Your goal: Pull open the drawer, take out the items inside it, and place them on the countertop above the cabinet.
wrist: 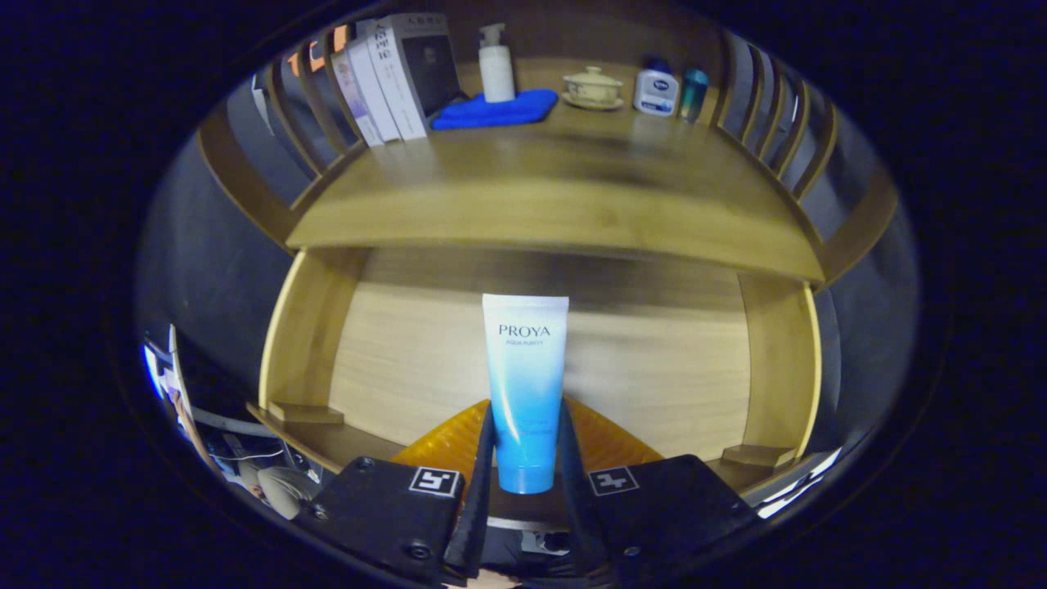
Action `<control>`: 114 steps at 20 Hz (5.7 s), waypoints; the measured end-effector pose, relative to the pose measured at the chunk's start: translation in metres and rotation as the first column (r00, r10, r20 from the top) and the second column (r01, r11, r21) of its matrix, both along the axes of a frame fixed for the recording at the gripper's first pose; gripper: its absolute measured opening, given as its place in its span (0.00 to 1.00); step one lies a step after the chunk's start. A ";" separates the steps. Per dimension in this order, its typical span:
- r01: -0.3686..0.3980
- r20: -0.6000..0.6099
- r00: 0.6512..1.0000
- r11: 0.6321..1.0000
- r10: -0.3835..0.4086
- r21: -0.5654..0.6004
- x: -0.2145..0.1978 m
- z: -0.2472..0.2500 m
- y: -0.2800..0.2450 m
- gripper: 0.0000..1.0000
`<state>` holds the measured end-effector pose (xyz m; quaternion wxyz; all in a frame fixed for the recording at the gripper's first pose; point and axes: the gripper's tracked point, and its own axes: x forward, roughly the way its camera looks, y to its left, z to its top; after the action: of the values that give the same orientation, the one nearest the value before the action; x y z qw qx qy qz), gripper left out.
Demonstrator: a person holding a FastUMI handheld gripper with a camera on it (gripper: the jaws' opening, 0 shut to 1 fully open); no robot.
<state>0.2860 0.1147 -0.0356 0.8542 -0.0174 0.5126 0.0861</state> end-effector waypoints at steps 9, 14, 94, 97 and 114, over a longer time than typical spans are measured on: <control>0.120 0.050 0.991 0.992 -0.122 0.034 0.079 0.050 -0.011 0.44; 0.187 0.054 0.980 0.982 -0.189 0.039 0.130 0.059 -0.021 0.43; 0.132 0.763 0.618 0.982 -0.189 0.136 -0.112 -0.054 -0.023 1.00; 0.126 0.747 0.635 0.981 -0.196 0.151 -0.104 -0.063 -0.020 1.00; 0.101 0.740 0.649 0.984 -0.177 0.146 -0.076 -0.058 -0.015 1.00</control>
<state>0.2101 0.0997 -0.0933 0.9931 0.0272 0.1107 0.0291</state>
